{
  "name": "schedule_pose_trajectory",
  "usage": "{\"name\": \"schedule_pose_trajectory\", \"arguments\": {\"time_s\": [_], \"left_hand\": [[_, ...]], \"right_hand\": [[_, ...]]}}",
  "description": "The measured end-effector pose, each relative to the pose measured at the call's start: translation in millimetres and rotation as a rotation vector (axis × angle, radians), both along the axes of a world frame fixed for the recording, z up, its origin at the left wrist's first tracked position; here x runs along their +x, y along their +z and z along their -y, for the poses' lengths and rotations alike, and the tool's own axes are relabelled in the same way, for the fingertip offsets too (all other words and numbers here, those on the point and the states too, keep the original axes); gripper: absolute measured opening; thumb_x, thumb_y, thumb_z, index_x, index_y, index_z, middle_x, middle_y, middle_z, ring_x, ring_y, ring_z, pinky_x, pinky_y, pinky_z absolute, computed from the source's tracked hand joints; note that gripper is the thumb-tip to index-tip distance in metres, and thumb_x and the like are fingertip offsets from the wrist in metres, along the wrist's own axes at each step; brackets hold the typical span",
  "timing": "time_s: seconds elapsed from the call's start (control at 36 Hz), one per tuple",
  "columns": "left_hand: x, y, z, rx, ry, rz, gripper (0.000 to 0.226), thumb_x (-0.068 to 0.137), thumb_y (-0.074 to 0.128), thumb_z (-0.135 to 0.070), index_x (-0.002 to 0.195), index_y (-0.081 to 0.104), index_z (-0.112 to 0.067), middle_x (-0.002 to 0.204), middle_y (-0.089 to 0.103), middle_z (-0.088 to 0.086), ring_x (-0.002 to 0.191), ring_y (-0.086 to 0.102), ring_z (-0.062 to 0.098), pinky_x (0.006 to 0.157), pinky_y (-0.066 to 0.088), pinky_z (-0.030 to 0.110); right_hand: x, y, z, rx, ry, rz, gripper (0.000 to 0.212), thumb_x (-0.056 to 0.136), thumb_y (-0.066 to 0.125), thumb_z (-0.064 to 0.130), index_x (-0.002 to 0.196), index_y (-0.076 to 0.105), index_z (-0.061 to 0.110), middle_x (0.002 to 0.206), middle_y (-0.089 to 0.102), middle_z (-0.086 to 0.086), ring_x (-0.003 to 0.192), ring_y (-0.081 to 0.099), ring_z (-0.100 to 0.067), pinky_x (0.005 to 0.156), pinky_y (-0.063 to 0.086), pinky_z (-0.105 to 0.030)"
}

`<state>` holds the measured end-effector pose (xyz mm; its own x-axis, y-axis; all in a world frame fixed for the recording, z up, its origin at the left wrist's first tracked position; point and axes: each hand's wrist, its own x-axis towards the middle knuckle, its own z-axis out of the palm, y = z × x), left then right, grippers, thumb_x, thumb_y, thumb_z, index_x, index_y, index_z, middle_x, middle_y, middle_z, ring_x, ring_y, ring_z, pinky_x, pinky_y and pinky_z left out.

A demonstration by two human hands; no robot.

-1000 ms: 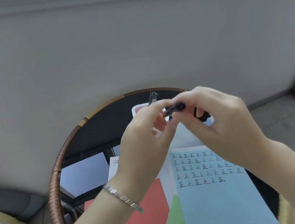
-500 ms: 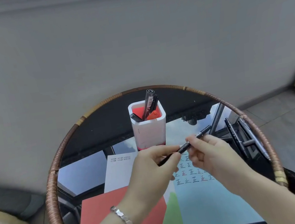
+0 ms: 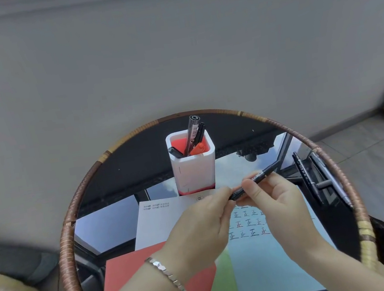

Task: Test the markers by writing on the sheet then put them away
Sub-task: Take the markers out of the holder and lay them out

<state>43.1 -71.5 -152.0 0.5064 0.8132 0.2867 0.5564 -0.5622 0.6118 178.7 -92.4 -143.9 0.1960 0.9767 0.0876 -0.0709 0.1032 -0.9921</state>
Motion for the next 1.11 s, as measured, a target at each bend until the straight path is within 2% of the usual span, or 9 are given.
{"name": "schedule_pose_trajectory", "arguments": {"time_s": [0.11, 0.25, 0.33, 0.42, 0.53, 0.67, 0.75, 0.92, 1.11], "left_hand": [[-1, 5, -5, -0.019, -0.024, 0.022, 0.022, 0.094, 0.035, -0.03, 0.089, 0.049, -0.013, 0.056, 0.041, -0.007, 0.054, 0.039, 0.011, 0.049, 0.029, 0.024], [-2, 6, -6, -0.325, -0.017, 0.121, 0.011, 0.093, 0.043, -0.035, 0.093, 0.053, -0.033, 0.052, 0.034, -0.006, 0.046, 0.031, 0.007, 0.046, 0.025, 0.021], [-2, 2, -3, -0.445, 0.024, 0.086, 0.012, 0.093, 0.037, -0.04, 0.102, 0.043, -0.034, 0.056, 0.033, -0.005, 0.044, 0.027, 0.008, 0.045, 0.025, 0.023], [-5, 0, -1, -0.525, 0.089, 0.077, 0.016, 0.095, 0.031, -0.029, 0.11, 0.033, -0.033, 0.073, 0.045, 0.004, 0.052, 0.035, 0.011, 0.052, 0.032, 0.025], [-11, -4, -4, -0.492, 0.195, 0.106, 0.02, 0.095, 0.029, -0.018, 0.113, 0.029, -0.028, 0.089, 0.06, -0.004, 0.055, 0.043, 0.008, 0.051, 0.036, 0.018], [-10, -8, -6, -0.487, 0.239, 0.196, 0.006, 0.095, 0.04, -0.022, 0.092, 0.036, -0.024, 0.095, 0.065, -0.014, 0.067, 0.055, -0.003, 0.057, 0.04, 0.007], [-7, -7, -6, -0.476, 0.256, 0.208, 0.01, 0.092, 0.047, -0.026, 0.086, 0.041, -0.023, 0.09, 0.068, -0.008, 0.068, 0.058, -0.004, 0.059, 0.042, 0.011], [4, -3, -9, -0.416, 0.261, 0.17, 0.005, 0.09, 0.052, -0.026, 0.089, 0.053, -0.022, 0.088, 0.061, -0.004, 0.074, 0.059, 0.004, 0.067, 0.046, 0.02], [58, -3, -40, -0.179, 0.259, -0.053, 0.019, 0.091, 0.05, -0.029, 0.103, 0.058, -0.016, 0.101, 0.06, 0.001, 0.092, 0.054, 0.018, 0.076, 0.046, 0.032]], "right_hand": [[5, 0, 1, 0.049, 0.016, 0.008, 0.011, 0.087, 0.054, 0.016, 0.083, 0.061, 0.008, 0.071, 0.071, -0.001, 0.072, 0.068, -0.015, 0.07, 0.055, -0.022], [8, -2, 1, 0.046, 0.121, 0.025, 0.017, 0.082, 0.048, 0.026, 0.092, 0.053, 0.014, 0.077, 0.072, 0.005, 0.078, 0.069, -0.012, 0.075, 0.055, -0.024], [15, 0, -5, -0.001, 0.158, 0.076, 0.013, 0.092, 0.045, 0.013, 0.104, 0.05, 0.014, 0.076, 0.07, 0.003, 0.08, 0.069, -0.008, 0.081, 0.054, -0.023], [34, 10, -25, -0.039, 0.013, 0.102, 0.019, 0.093, 0.048, 0.01, 0.112, 0.048, 0.014, 0.079, 0.066, -0.005, 0.068, 0.068, -0.006, 0.068, 0.055, -0.018], [65, 13, -58, -0.112, -0.099, 0.424, 0.041, 0.09, 0.057, 0.017, 0.125, 0.036, 0.02, 0.087, 0.068, -0.01, 0.067, 0.063, -0.018, 0.065, 0.053, -0.031], [81, -10, -92, -0.181, 0.015, 0.87, 0.009, 0.089, 0.058, 0.021, 0.081, 0.053, 0.019, 0.078, 0.063, -0.009, 0.058, 0.051, -0.012, 0.053, 0.037, -0.023], [85, -23, -99, -0.245, 0.078, 1.074, 0.01, 0.085, 0.062, 0.024, 0.091, 0.06, 0.016, 0.082, 0.056, -0.001, 0.069, 0.053, -0.016, 0.054, 0.037, -0.02], [100, -29, -100, -0.246, 0.12, 1.282, 0.022, 0.087, 0.059, 0.023, 0.106, 0.066, 0.016, 0.108, 0.063, -0.005, 0.088, 0.055, -0.018, 0.072, 0.039, -0.025], [115, -27, -89, -0.196, 0.069, 1.326, 0.027, 0.087, 0.058, 0.027, 0.111, 0.065, 0.015, 0.102, 0.067, -0.006, 0.09, 0.056, -0.02, 0.076, 0.043, -0.03]]}}
